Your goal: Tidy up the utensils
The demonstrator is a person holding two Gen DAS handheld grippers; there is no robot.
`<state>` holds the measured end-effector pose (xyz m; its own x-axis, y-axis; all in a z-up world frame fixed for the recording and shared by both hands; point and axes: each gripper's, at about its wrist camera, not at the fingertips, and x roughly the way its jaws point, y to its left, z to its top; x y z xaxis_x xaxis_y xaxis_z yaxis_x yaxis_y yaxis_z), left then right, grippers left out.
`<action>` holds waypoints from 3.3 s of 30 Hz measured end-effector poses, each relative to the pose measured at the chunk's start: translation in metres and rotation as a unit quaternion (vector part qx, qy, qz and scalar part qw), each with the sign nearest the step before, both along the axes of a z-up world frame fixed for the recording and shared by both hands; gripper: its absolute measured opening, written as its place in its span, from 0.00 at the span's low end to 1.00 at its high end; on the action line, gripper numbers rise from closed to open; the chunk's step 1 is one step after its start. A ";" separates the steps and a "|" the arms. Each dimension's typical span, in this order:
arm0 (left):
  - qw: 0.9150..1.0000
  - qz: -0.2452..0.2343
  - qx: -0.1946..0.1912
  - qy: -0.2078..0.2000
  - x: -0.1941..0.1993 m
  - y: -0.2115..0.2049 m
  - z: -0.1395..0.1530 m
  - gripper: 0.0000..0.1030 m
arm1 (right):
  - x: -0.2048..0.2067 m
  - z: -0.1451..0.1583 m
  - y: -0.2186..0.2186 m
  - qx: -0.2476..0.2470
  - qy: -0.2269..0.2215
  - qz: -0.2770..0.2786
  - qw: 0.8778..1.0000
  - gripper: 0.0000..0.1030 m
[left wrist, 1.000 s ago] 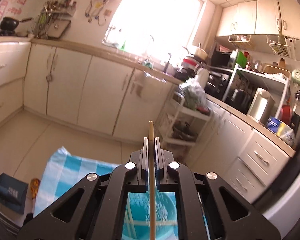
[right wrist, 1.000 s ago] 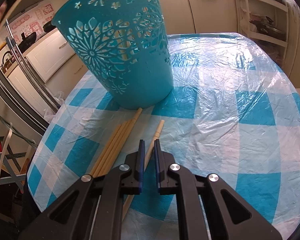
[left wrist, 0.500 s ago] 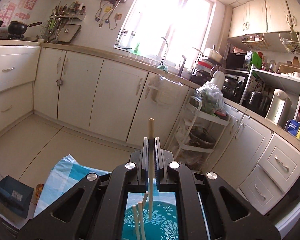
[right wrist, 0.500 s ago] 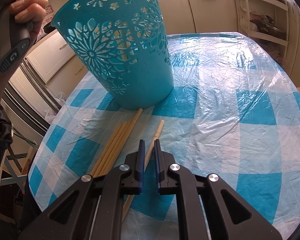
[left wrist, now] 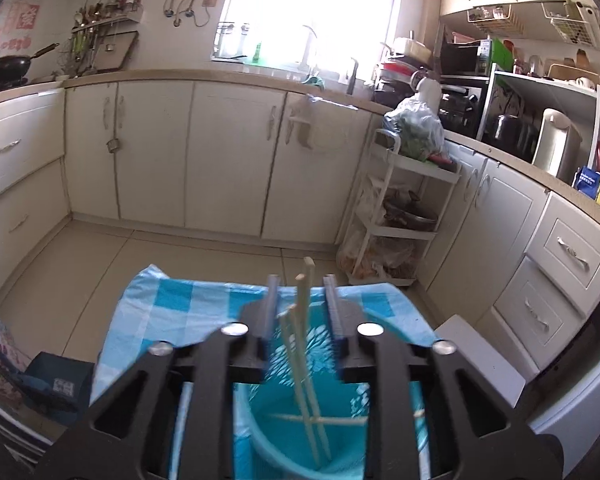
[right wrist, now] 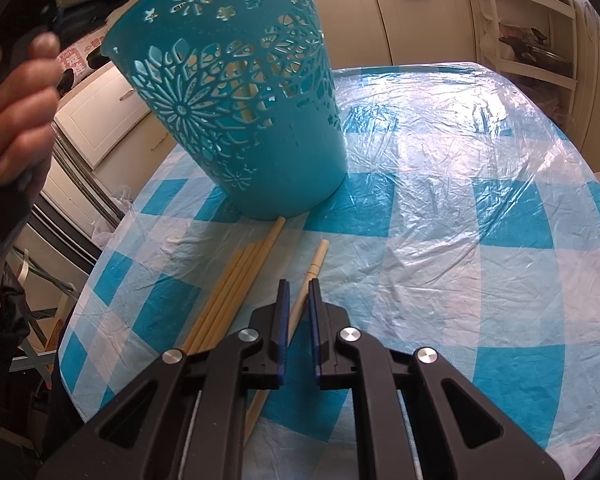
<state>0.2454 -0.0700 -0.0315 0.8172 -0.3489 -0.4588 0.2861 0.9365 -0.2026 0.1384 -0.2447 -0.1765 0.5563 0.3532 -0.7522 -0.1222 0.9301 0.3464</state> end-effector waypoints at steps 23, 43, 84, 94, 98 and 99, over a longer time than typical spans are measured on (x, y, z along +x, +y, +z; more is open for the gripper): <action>0.984 0.083 0.055 0.149 -0.064 0.071 -0.139 0.81 | 0.002 0.009 0.033 -0.134 0.027 0.059 0.989 0.10; 0.981 0.083 0.057 0.163 -0.062 0.066 -0.145 0.85 | 0.006 0.011 0.029 -0.127 0.066 0.081 0.986 0.10; 0.981 0.084 0.045 0.171 -0.061 0.070 -0.151 0.85 | 0.058 0.227 0.006 0.138 -0.299 -0.035 0.944 0.06; 0.981 0.083 0.033 0.171 -0.058 0.074 -0.152 0.85 | 0.107 0.184 0.015 0.066 -0.268 -0.095 0.957 0.06; 0.981 0.084 0.031 0.170 -0.058 0.075 -0.152 0.85 | 0.106 0.178 0.021 0.048 -0.258 -0.090 0.961 0.06; 0.981 0.084 0.031 0.170 -0.058 0.075 -0.152 0.85 | 0.105 0.176 0.020 0.049 -0.255 -0.090 0.962 0.06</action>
